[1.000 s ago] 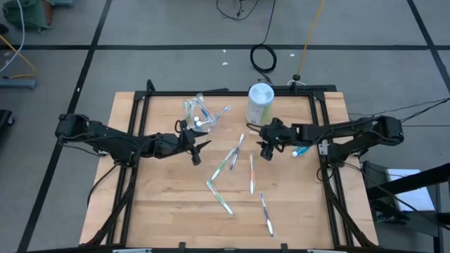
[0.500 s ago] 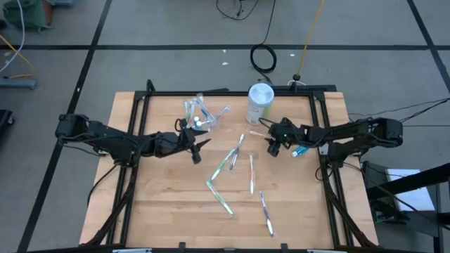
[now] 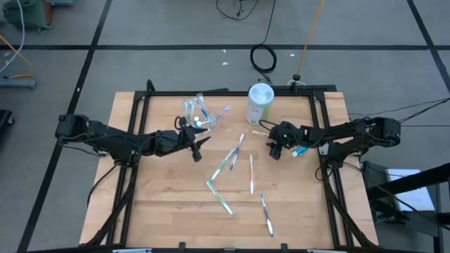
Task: Pick & Place toothbrushing station
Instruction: Put the orange toothbrush into the transparent organizer
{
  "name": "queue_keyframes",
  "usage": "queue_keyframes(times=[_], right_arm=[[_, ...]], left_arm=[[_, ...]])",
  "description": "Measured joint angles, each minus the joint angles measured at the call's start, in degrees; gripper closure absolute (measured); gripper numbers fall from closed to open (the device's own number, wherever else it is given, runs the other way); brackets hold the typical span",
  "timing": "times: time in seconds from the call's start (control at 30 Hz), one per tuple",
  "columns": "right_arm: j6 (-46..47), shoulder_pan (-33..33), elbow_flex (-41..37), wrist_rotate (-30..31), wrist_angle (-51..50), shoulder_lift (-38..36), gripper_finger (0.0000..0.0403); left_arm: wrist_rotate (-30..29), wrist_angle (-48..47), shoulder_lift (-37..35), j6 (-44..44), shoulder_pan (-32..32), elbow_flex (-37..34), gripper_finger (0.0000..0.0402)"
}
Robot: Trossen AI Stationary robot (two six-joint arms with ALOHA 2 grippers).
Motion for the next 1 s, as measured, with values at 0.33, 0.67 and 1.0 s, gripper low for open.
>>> queue_keyframes(times=[0.33,0.67,1.0], right_arm=[[0.3,0.33,1.54,-6.59,-14.72,-8.43,0.0257],[-3.15,0.17,2.05,-5.86,-2.75,-14.87,0.0257],[-7.23,-0.57,3.24,-5.75,4.45,1.07,0.0256]], left_arm=[[0.08,-0.04,0.0,-0.12,0.0,0.0,0.0241],[0.17,-0.04,0.0,-0.11,0.0,0.0,0.0241],[0.17,0.32,0.0,-1.52,0.11,0.04,0.0241]])
